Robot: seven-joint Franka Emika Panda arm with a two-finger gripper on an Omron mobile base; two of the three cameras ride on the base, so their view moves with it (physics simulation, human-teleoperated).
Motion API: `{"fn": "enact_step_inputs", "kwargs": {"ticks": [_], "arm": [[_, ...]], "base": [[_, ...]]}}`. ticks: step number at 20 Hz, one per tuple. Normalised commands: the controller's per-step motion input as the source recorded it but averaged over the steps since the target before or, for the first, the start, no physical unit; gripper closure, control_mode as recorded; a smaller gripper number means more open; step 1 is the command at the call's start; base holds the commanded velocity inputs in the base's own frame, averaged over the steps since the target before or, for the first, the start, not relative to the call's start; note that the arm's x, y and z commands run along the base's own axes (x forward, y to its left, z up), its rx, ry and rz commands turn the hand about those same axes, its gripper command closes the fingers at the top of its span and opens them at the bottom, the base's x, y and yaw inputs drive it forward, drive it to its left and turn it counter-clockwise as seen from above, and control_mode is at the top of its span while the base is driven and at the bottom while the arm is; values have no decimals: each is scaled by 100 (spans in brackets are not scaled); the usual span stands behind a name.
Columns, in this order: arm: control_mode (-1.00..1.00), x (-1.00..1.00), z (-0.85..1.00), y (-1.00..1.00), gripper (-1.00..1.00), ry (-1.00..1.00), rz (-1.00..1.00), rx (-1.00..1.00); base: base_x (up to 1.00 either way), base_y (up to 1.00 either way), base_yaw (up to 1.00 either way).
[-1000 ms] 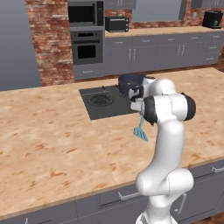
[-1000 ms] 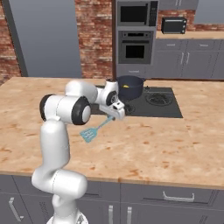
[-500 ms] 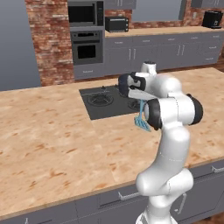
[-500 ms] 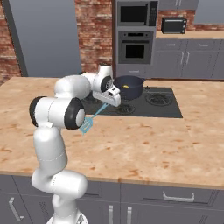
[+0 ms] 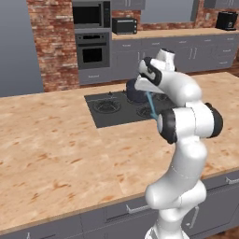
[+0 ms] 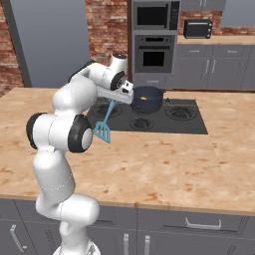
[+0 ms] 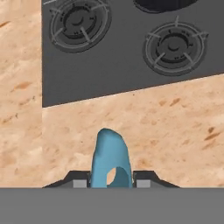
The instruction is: Put the corn and mushroom in the pot. Retrieve the spatula and lightly stir the vegetables in the pot.
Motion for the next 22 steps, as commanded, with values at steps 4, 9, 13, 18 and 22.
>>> {"fn": "enact_step_inputs", "kwargs": {"ticks": [4, 9, 13, 18, 22], "arm": [[-100, -22, 56, 3, 100, -30, 55, 36], [-100, -42, 38, 5, 100, -51, 53, 30], [-100, -16, 58, 20, 100, -41, 33, 20], [-100, -14, 73, 22, 100, -26, 22, 14], [-100, -39, 40, 21, 100, -15, 13, 12]], "base": [[0, 0, 0], [0, 0, 0], [0, 0, 0], [0, 0, 0], [0, 0, 0]]}}
